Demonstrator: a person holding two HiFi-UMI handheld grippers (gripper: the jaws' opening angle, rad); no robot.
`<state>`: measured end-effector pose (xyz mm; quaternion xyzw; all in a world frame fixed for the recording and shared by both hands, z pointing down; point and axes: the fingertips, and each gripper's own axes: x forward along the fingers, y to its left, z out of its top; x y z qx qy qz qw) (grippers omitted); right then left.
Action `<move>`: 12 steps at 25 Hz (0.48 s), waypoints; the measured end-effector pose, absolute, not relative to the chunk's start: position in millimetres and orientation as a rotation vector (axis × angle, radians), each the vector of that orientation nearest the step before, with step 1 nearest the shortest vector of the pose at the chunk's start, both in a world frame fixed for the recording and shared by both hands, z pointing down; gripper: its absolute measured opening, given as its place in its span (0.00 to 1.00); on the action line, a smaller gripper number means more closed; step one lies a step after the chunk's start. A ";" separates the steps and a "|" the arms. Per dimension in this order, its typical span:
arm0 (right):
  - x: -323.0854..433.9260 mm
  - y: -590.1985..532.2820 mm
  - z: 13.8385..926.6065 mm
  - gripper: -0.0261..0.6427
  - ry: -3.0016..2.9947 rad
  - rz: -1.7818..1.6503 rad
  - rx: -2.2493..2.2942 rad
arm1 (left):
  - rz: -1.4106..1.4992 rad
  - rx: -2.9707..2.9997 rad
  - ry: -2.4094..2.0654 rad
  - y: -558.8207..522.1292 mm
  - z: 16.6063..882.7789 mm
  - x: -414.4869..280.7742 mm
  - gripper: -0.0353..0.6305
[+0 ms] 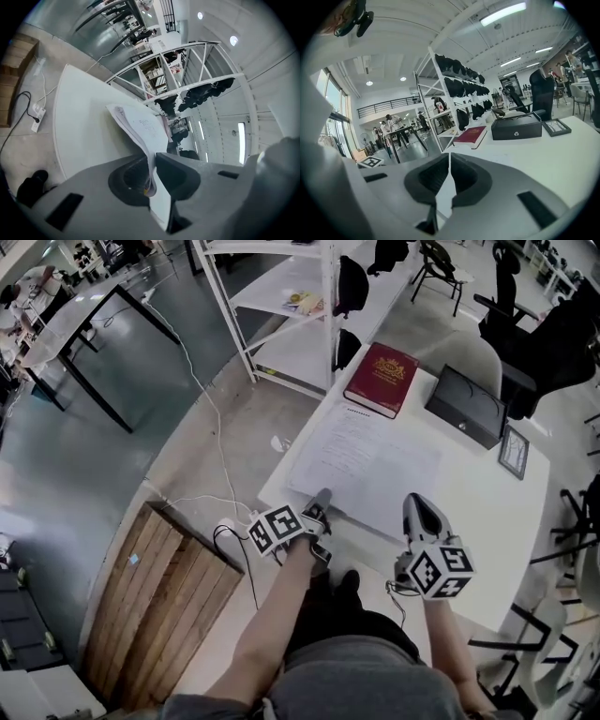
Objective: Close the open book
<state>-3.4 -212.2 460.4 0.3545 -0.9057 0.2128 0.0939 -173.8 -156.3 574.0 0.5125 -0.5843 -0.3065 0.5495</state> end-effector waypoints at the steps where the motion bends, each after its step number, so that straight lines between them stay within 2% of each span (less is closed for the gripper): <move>1: -1.8 -211.1 460.6 0.06 -2.685 0.635 1.057 | -0.721 1.222 -1.384 -156.7 572.6 -173.2 0.12; 12: 18.7 -198.4 464.2 0.06 -2.654 0.665 1.137 | -0.606 1.389 -1.413 -159.0 551.0 -157.9 0.09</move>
